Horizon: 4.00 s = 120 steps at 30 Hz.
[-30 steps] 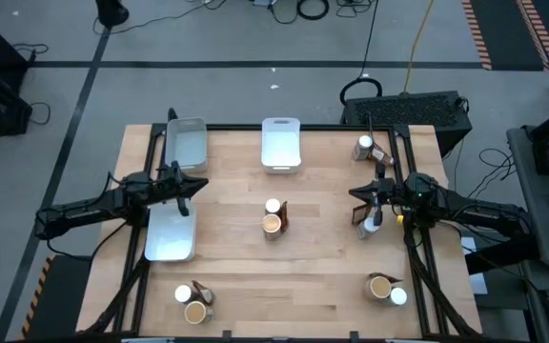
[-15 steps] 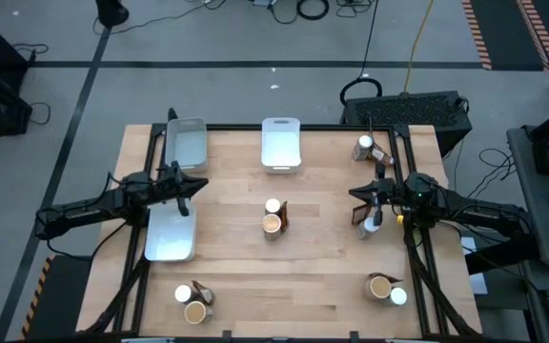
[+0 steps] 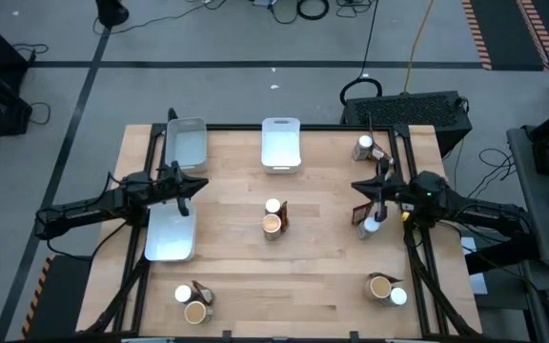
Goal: Sort spices by type
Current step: Put the brown seasoning pack into the top white bin
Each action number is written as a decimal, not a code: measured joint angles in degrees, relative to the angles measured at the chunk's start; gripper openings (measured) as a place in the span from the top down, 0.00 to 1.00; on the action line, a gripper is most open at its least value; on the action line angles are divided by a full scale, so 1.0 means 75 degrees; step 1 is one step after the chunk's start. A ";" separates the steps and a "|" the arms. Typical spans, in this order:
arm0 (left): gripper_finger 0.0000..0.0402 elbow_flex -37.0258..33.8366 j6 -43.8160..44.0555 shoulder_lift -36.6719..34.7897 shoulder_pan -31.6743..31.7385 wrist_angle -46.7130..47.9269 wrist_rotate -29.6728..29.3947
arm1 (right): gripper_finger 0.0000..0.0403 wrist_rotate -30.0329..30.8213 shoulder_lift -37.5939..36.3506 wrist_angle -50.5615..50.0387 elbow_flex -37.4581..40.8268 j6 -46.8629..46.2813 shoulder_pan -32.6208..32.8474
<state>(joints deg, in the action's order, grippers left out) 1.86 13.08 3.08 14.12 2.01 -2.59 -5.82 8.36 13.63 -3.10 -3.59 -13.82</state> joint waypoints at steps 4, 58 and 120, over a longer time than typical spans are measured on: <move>0.94 -0.0001 -0.0001 0.0001 0.0002 0.0002 0.0000 | 1.00 -0.0127 0.0360 0.0778 -0.0195 -0.0061 0.0015; 0.94 0.4782 0.2357 0.3659 0.0013 -0.0022 0.0525 | 1.00 0.0017 0.7082 -0.6466 -0.8796 -0.1116 -0.1151; 0.53 0.7841 0.1408 0.6037 0.1167 0.5542 0.0460 | 0.47 0.1778 1.1721 -1.0151 -0.9841 -0.1996 -0.5814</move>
<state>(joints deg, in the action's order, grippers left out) 60.67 23.64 48.36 22.87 43.57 0.86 7.51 96.27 -62.51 -76.91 -18.56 -57.43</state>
